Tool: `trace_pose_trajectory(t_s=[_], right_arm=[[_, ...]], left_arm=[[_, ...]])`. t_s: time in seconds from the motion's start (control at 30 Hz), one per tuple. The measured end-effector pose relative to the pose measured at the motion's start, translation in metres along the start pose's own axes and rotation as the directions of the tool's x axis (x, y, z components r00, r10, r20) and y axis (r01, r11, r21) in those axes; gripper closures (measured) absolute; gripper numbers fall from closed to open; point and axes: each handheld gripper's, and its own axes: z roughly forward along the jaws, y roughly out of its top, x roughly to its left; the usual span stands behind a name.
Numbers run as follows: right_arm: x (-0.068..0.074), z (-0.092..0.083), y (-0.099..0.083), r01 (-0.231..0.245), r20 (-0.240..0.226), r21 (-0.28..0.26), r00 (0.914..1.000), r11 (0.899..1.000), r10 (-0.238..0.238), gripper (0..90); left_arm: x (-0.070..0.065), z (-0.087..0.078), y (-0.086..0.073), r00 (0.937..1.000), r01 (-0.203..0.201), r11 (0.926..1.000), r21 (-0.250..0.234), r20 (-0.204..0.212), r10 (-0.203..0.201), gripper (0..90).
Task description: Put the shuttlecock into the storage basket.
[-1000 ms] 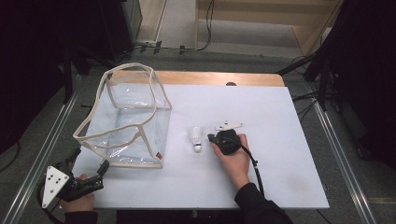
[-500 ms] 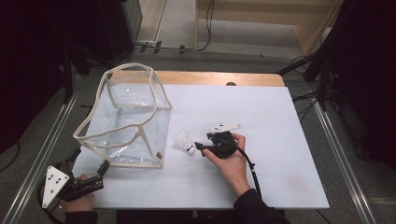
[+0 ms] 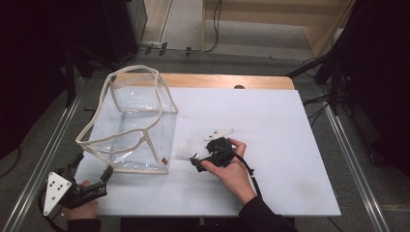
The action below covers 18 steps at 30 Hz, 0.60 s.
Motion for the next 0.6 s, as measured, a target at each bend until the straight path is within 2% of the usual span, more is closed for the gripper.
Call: trace_pose_trajectory(t_s=[0.13,0.2,0.33,0.4,0.6], right_arm=[[0.002,0.004,0.001,0.019,0.005,0.029,0.9998,0.999,-0.019,5.2],[0.004,0.006,0.002,0.041,0.0,0.048,0.9991,0.998,-0.041,11.8],[0.006,0.009,0.003,0.056,0.002,0.069,0.9984,0.996,-0.057,13.5],[0.007,0.01,0.004,0.076,0.01,0.082,0.997,0.994,-0.077,20.1],[0.011,0.013,0.008,0.119,-0.001,0.126,0.9929,0.985,-0.119,28.9]], left_arm=[[0.0,0.0,0.0,1.0,0.002,1.0,-0.001,0.0,-0.002,0.0],[0.0,0.0,0.0,1.0,0.002,1.0,-0.002,0.0,-0.002,0.0],[0.0,0.0,0.0,1.0,0.002,1.0,-0.002,0.0,-0.002,0.0],[0.0,0.0,0.0,1.0,0.002,1.0,-0.002,0.0,-0.002,0.0],[0.0,0.0,0.0,1.0,0.003,1.0,-0.004,0.0,-0.003,0.0]])
